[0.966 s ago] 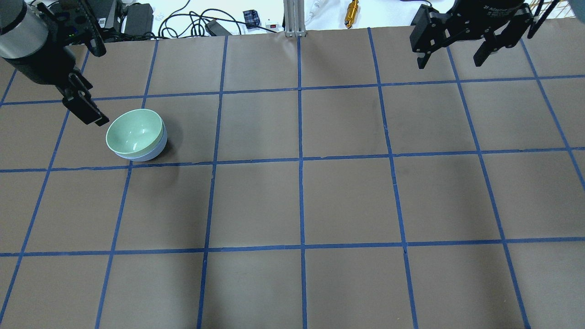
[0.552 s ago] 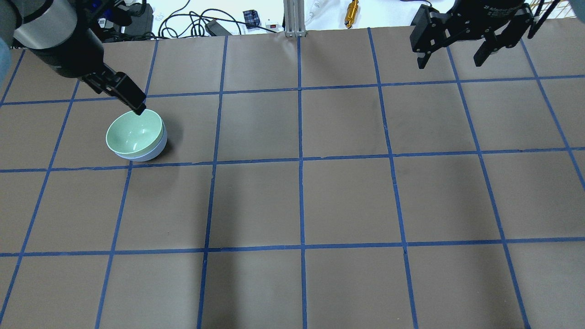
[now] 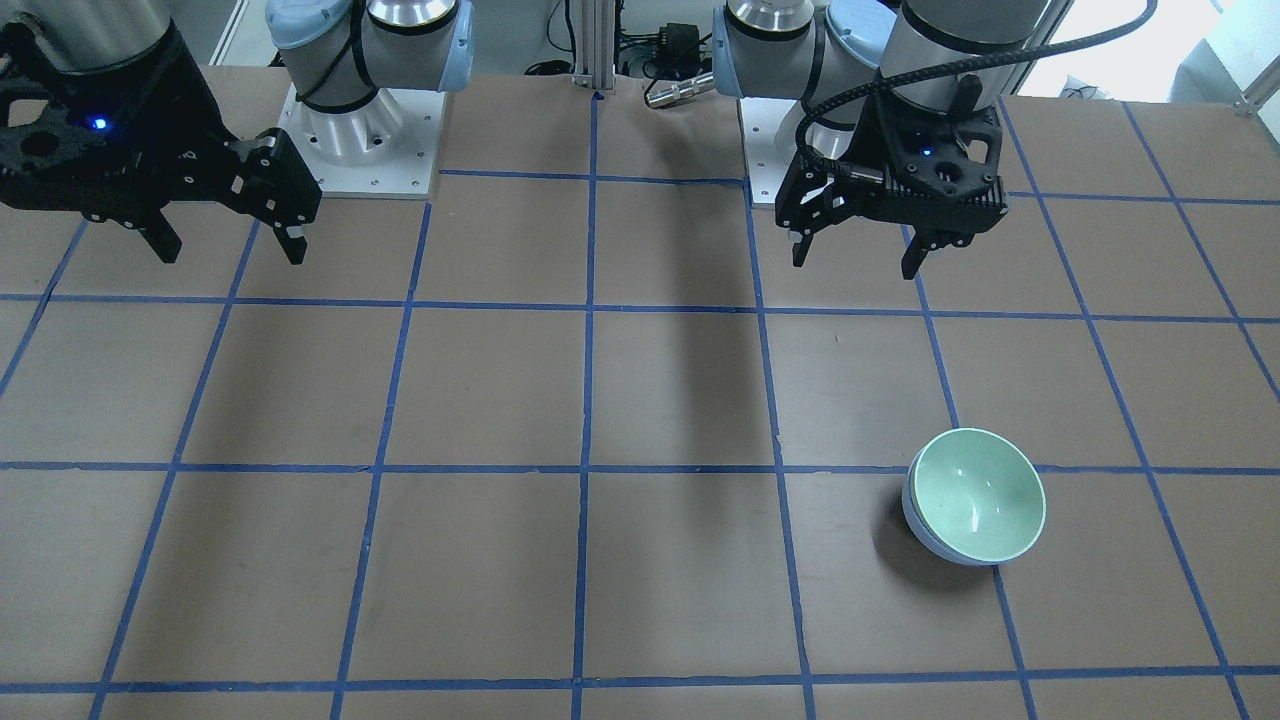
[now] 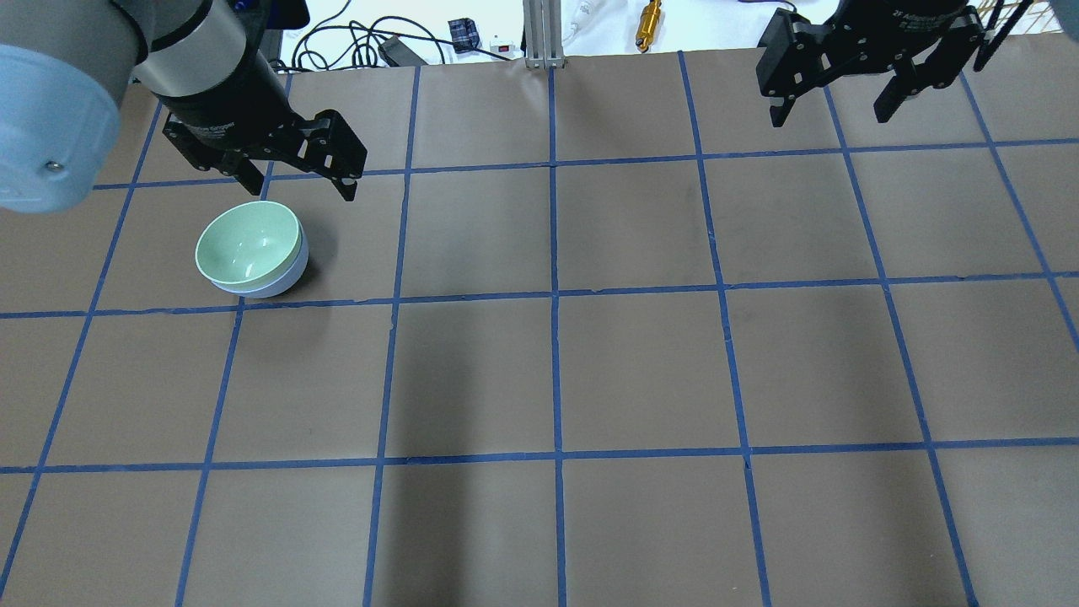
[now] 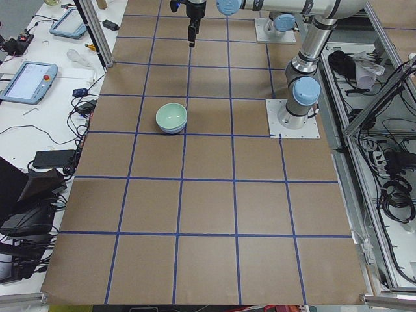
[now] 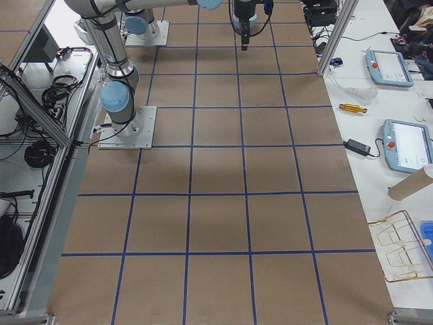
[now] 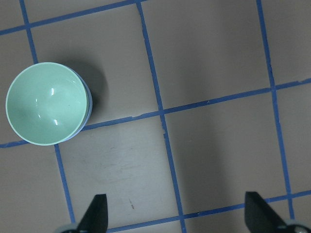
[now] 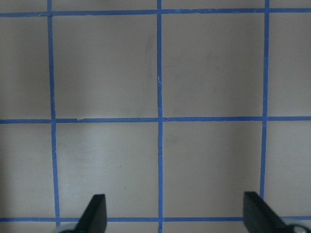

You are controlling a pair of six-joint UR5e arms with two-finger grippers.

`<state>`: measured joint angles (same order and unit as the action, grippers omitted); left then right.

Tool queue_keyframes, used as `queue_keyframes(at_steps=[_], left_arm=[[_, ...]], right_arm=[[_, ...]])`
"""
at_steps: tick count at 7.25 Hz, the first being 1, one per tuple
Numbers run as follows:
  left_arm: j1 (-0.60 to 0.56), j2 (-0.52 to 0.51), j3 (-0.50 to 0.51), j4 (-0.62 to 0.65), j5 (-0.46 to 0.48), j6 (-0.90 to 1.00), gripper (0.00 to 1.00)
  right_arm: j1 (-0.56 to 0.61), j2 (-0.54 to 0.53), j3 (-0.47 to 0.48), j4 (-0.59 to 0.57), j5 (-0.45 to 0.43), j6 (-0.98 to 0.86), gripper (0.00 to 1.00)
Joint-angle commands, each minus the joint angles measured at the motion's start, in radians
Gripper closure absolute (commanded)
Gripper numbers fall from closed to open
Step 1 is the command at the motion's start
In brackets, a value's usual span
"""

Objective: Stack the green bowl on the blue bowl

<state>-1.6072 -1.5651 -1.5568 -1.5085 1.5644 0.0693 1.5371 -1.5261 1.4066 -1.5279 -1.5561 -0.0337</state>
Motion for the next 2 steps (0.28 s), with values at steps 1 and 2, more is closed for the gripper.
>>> queue_keyframes(at_steps=[1,2], left_arm=[[0.004,-0.001,0.001,0.001,-0.003,-0.017,0.0],[0.006,-0.001,0.0,0.001,-0.004,-0.016,0.0]], right_arm=[[0.0,0.001,0.0,0.0,0.001,0.0,0.0],[0.0,0.0,0.0,0.0,-0.001,0.0,0.0]])
